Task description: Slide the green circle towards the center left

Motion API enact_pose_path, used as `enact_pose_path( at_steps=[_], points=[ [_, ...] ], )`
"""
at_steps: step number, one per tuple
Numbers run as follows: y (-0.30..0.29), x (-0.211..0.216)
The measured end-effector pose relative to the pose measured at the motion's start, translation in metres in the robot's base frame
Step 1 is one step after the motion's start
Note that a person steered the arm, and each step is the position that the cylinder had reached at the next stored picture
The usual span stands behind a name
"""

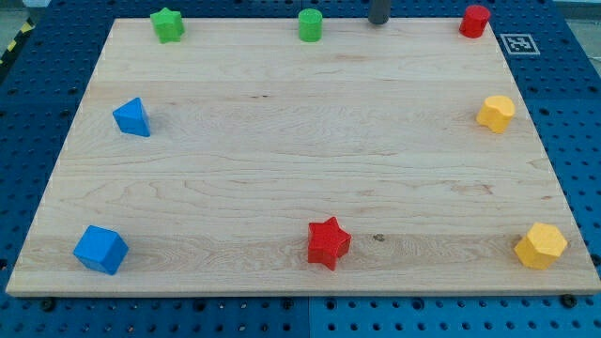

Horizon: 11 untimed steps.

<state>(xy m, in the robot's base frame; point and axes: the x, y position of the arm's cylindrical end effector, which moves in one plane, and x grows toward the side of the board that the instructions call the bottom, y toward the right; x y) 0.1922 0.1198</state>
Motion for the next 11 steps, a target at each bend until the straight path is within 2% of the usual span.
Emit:
enact_pose_path(
  at_steps=[1, 3, 5, 6, 8, 10, 11],
  points=[
    [-0.009, 0.001],
    [-0.088, 0.001],
    [-0.116, 0.003],
    [-0.137, 0.022],
    [-0.141, 0.082],
    [-0.185, 0.152],
    [-0.203, 0.171]
  ],
)
